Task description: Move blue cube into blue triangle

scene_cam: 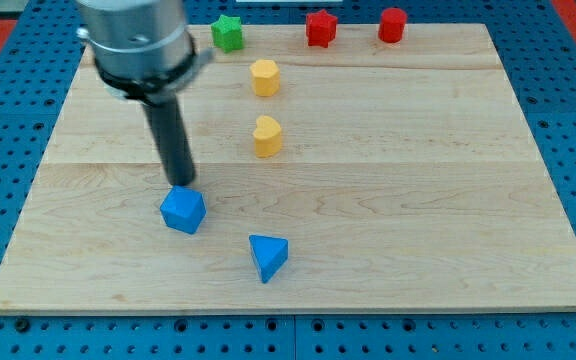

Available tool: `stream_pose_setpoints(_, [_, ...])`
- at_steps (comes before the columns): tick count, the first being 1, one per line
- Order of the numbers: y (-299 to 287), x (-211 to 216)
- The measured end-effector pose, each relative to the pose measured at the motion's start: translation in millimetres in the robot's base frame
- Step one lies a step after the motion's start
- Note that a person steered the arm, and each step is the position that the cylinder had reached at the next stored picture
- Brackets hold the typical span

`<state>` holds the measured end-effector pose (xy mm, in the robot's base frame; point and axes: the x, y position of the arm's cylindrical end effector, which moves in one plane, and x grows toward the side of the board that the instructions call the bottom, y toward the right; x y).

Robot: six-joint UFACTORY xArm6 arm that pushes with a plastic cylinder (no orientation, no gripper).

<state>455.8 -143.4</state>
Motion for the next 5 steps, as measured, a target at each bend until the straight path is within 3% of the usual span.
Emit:
stream_pose_setpoints(1, [-70, 9])
stream_pose_setpoints(2, [-56, 36])
stream_pose_setpoints(4, [88, 56])
stream_pose_setpoints(5, [65, 68])
